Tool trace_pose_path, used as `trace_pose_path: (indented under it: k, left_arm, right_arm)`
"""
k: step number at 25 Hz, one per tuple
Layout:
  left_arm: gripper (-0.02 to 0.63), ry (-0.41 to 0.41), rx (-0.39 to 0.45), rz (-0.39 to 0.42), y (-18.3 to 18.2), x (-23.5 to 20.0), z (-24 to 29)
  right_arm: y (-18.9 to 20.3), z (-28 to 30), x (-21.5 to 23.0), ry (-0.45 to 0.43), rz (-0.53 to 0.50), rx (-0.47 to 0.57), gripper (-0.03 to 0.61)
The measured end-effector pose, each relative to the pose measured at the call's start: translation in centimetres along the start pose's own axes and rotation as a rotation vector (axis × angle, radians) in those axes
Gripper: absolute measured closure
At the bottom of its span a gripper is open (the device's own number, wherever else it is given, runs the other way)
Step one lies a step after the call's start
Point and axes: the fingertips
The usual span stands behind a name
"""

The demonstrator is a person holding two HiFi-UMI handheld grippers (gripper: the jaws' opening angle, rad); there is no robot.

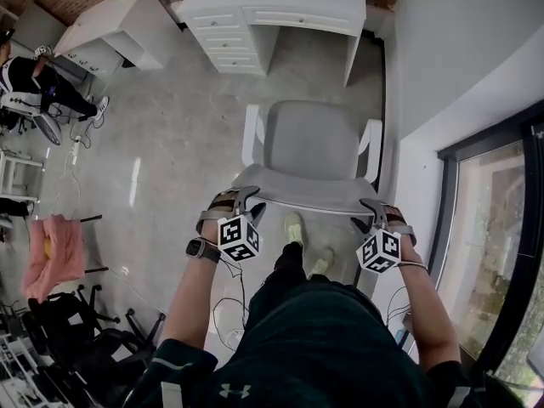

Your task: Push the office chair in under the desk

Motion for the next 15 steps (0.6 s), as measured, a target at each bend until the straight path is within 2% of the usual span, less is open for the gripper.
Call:
trace_pose_path:
  k: [3, 8, 13, 15]
  left_arm:
    - [0.435, -0.004, -0.047, 0.058, 1.2, -0.1, 1.6]
    - [0.422, -0.016, -0.114, 0.112, 2.4, -0.3, 4.3]
    - [0.416, -0.046, -0.147, 0.126, 2.8, -0.8, 6.6]
    - [0.416, -0.040, -0.153, 0.130, 2.9, -0.8, 7.3]
  right_arm:
    - [1.3, 1.7, -0.2, 0.016, -0.052, -0.065, 0.366]
    - [2.5, 3.9, -0.1, 0.045, -0.126, -0.143, 0.359]
    - [2.9, 5.6, 0.2, 0.068, -0.143, -0.181, 0.359]
    - [3.0, 6.1, 0.4, 0.076, -0.141, -0.187, 0.378]
Point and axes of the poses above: the fingertips, and each gripper's own axes: z forward along the fingers, x to its right, y out of its underside, and after that the axes turned 8 degrees about -x, right-handed
